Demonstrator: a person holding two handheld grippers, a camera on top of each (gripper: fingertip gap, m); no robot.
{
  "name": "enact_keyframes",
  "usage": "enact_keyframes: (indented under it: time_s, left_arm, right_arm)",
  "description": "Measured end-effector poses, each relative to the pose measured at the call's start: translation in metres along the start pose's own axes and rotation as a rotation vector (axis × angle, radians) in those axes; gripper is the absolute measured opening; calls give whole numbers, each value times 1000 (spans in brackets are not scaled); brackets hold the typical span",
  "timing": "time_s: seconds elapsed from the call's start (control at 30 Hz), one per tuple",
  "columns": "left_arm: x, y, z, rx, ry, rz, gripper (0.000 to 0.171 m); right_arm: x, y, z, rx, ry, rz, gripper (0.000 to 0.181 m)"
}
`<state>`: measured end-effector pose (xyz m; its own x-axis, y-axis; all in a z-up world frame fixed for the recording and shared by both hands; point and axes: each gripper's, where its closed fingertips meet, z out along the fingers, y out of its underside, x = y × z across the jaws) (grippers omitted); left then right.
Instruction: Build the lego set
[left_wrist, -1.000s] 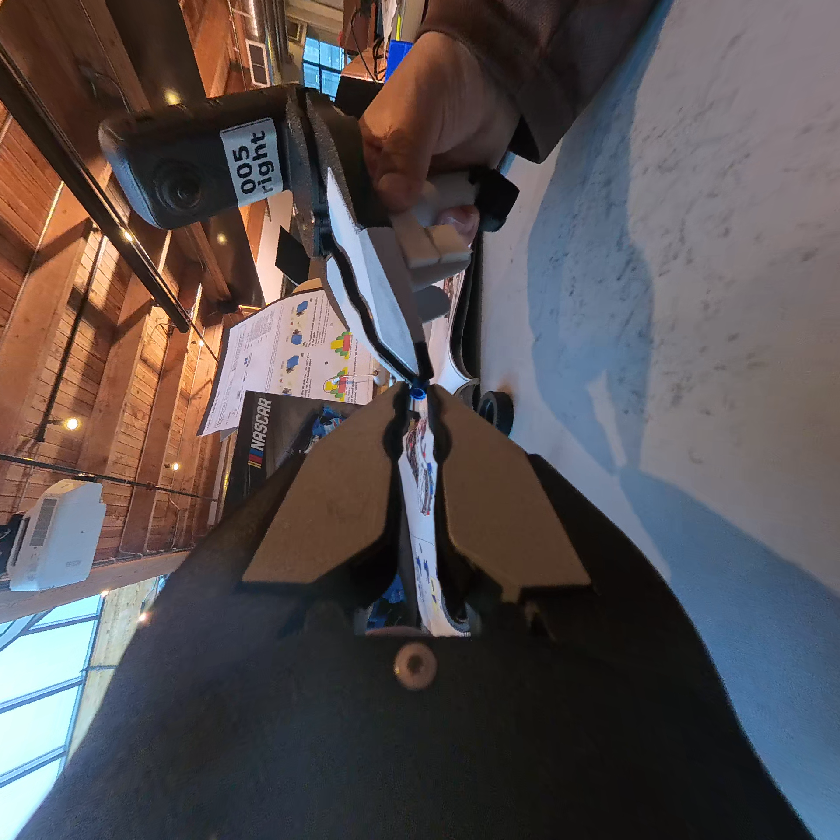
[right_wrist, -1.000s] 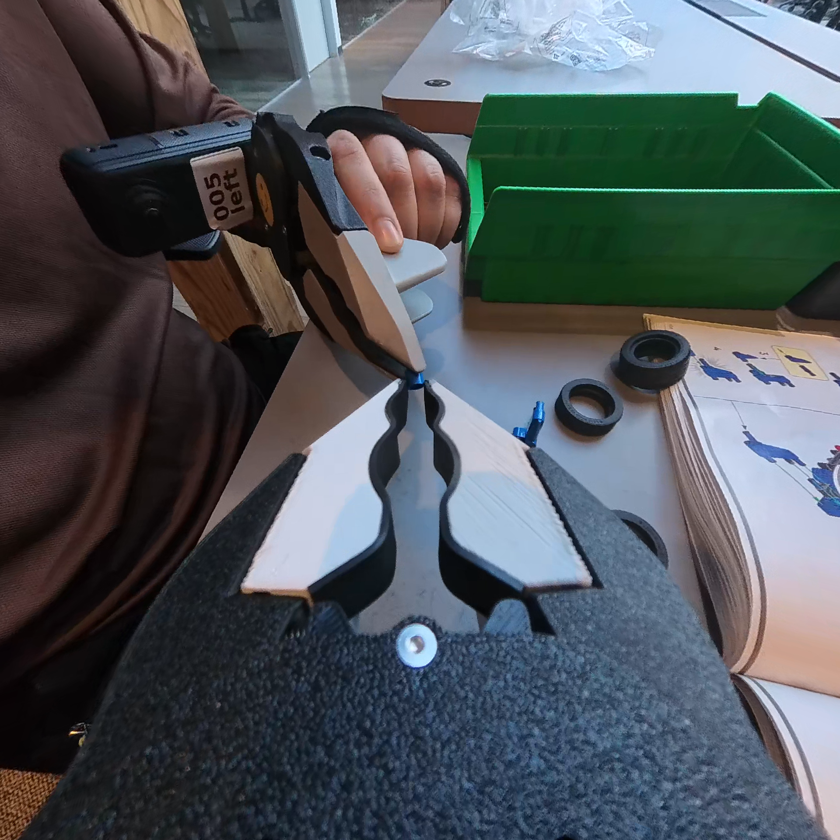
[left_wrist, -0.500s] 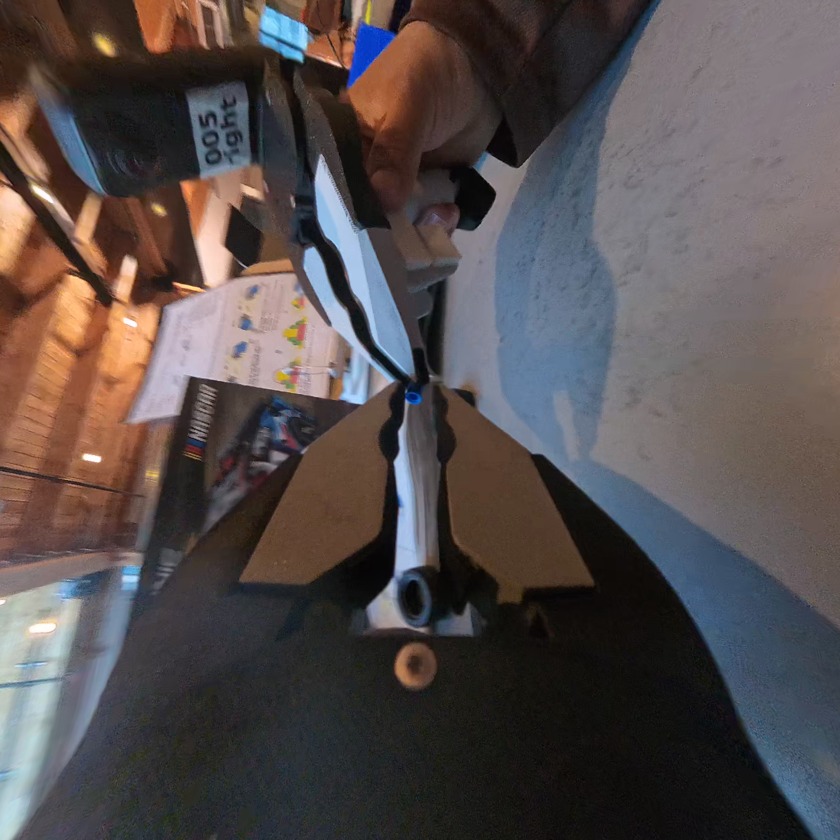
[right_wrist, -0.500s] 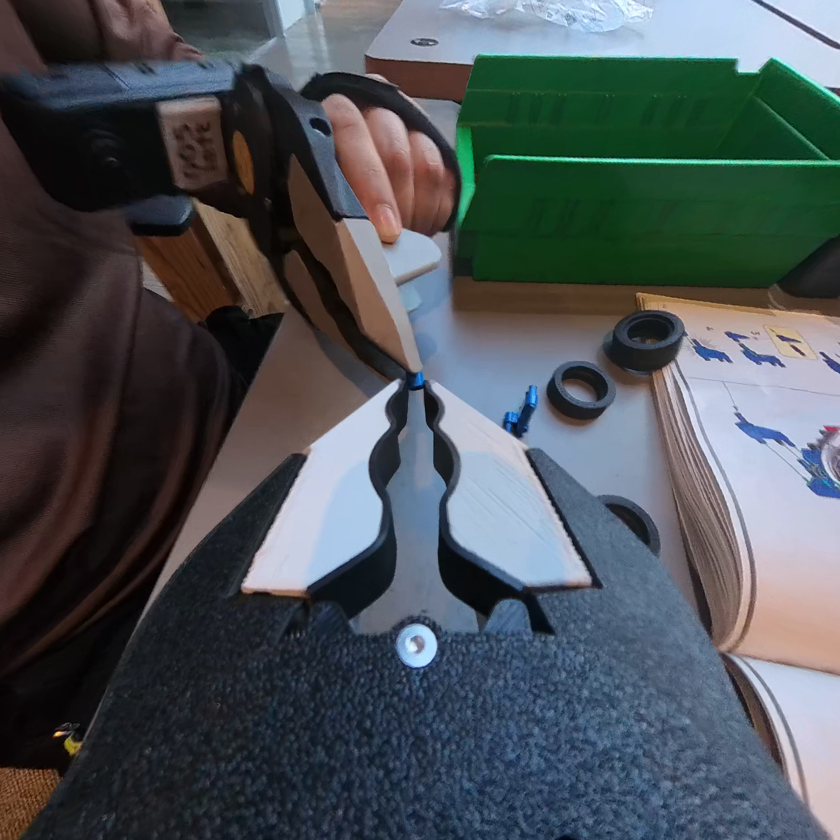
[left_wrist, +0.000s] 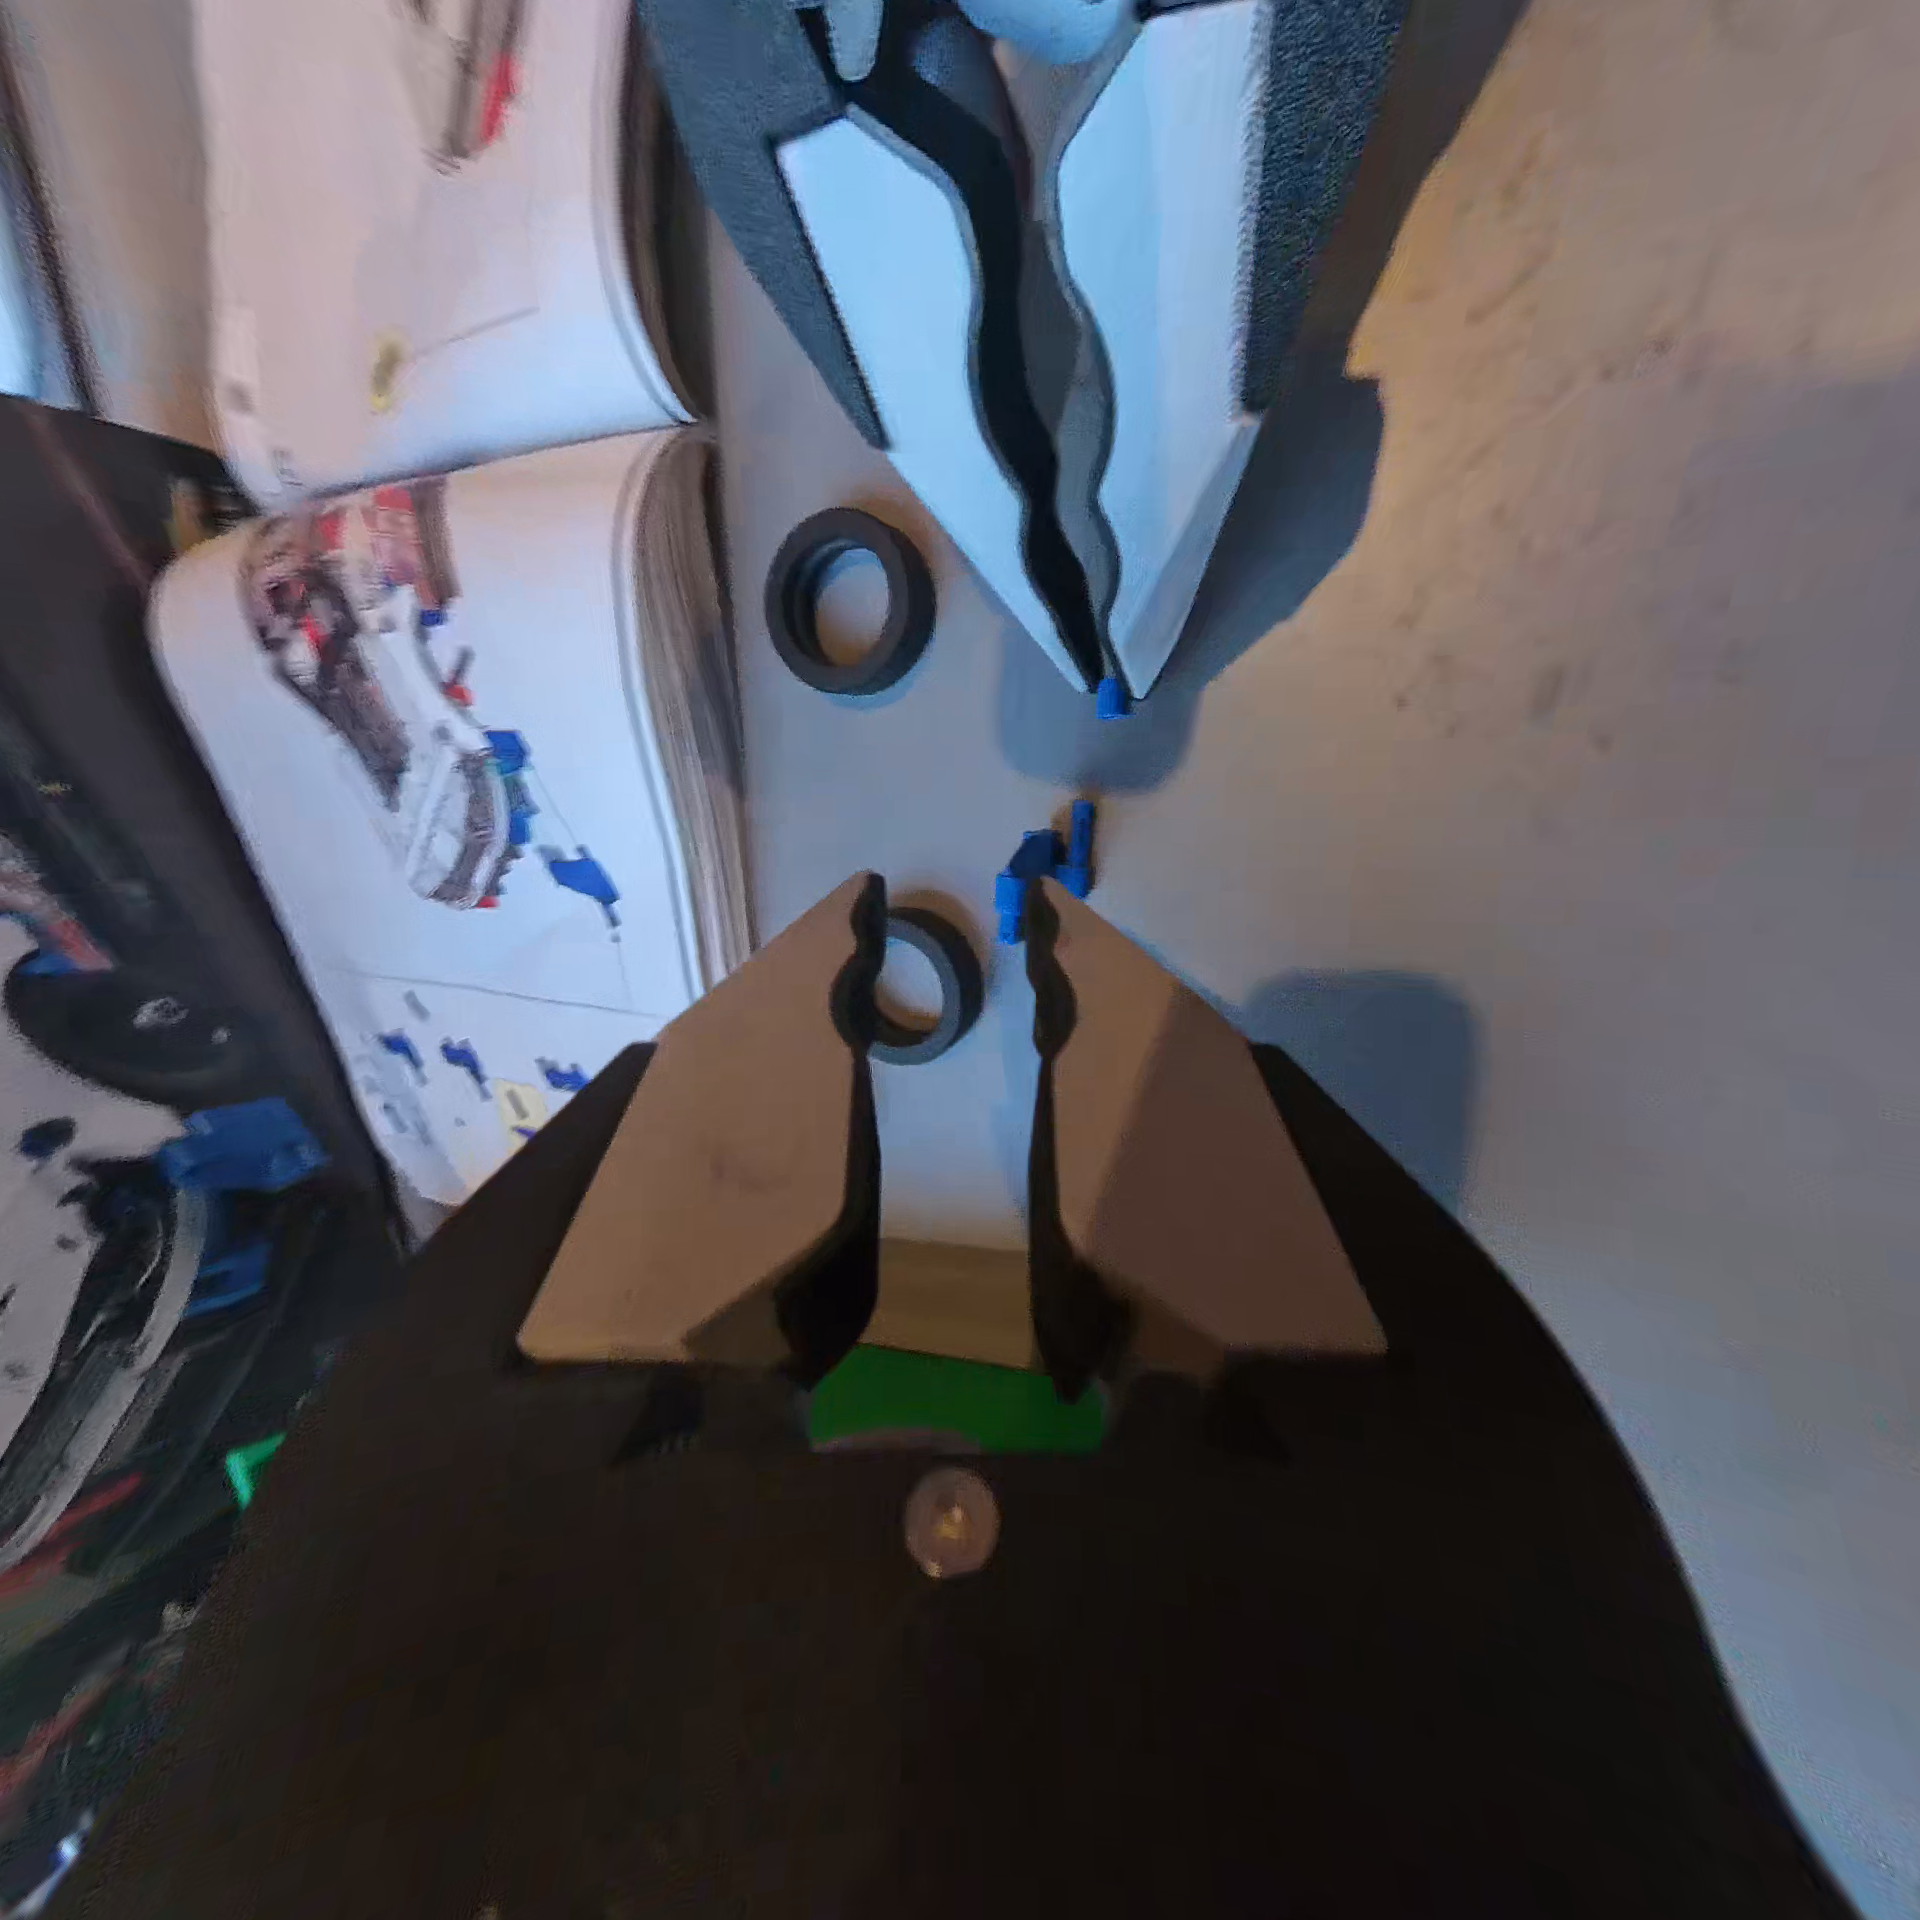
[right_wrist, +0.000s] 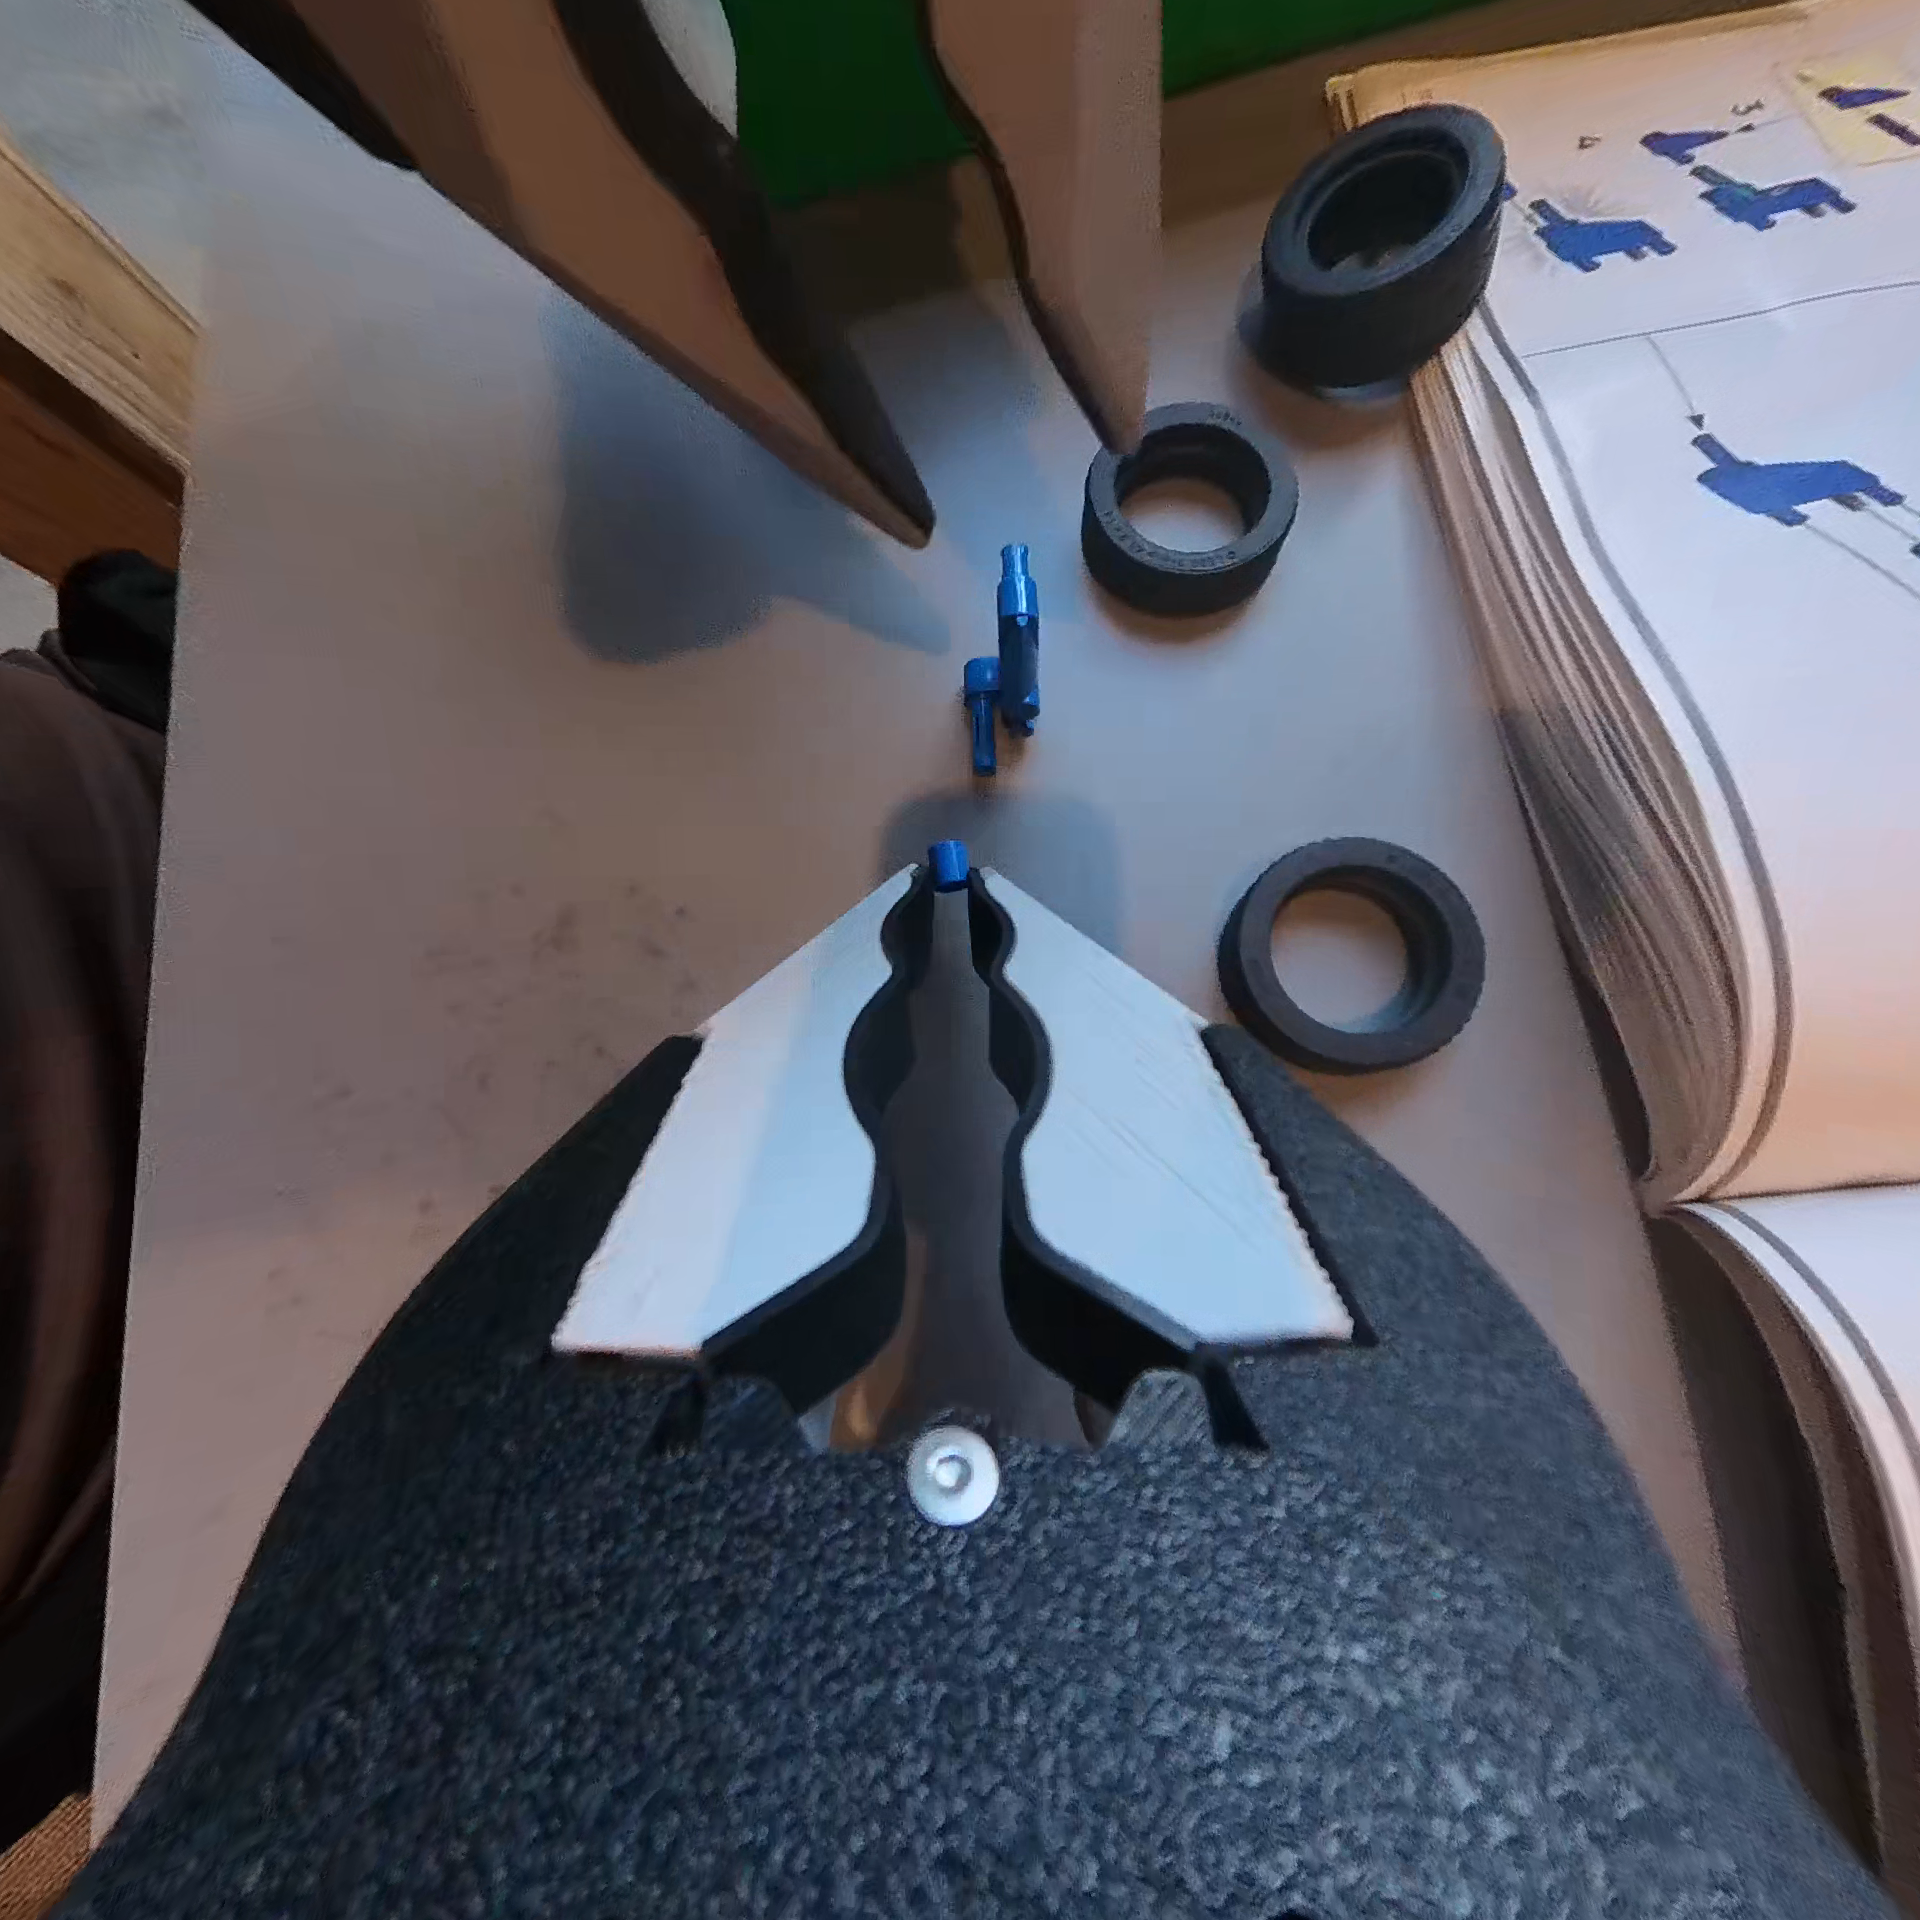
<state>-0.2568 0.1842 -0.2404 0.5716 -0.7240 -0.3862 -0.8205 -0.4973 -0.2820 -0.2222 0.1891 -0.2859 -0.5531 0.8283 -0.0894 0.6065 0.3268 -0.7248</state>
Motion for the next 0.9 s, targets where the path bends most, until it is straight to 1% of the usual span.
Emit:
enact_keyframes:
  time_s: [0.07, 0.13, 0.2, 0.23, 0.27, 0.37, 0.4, 0.47, 0.5, 0.57, 0.6, 0.63, 0.7, 0.77, 0.9]
  left_arm:
    - [8, 1, 8, -60, 107, 24, 25]
    - [10, 4, 17, -115, 163, 54, 26]
    - [6, 10, 27, -172, 166, 74, 30]
    - [7, 10, 30, -171, 183, 73, 32]
    - [10, 10, 32, -172, 203, 62, 31]
    - [17, 17, 37, -227, 243, 3, 28]
    - [17, 17, 38, -215, 233, -30, 27]
    - [22, 10, 38, -147, 237, -100, 26]
    - [25, 9, 39, -124, 234, -126, 29]
    - [22, 21, 44, -164, 188, -151, 30]
    - [25, 24, 46, -177, 202, -165, 23]
    - [27, 22, 46, -153, 224, -198, 18]
    - [29, 24, 46, -159, 242, -253, 13]
    - [31, 21, 46, -130, 243, -270, 13]
    - [45, -1, 47, -34, 269, -364, 13]
  right_arm:
    - [-1, 1, 3, -8, -3, 8, 6]
    - [1, 3, 6, -16, 3, 13, 7]
    - [2, 5, 8, -22, 6, 17, 7]
    - [3, 4, 9, -18, 4, 27, 7]
    - [3, 4, 9, -13, -2, 43, 7]
    - [9, 4, 5, 9, -11, 92, 7]
    - [12, 4, 1, 24, -13, 115, 7]
    - [19, 5, -6, 45, -14, 167, 6]
    - [22, 6, -11, 59, -18, 180, 6]
    - [22, 5, -19, 86, -25, 179, 6]
    - [22, 6, -21, 88, -24, 175, 6]
    - [21, 8, -22, 87, -33, 171, 6]
    - [15, 11, -22, 84, -54, 149, 6]
    - [5, 12, -22, 84, -82, 99, 7]
    - [-7, 19, -24, 60, -59, -15, 7]
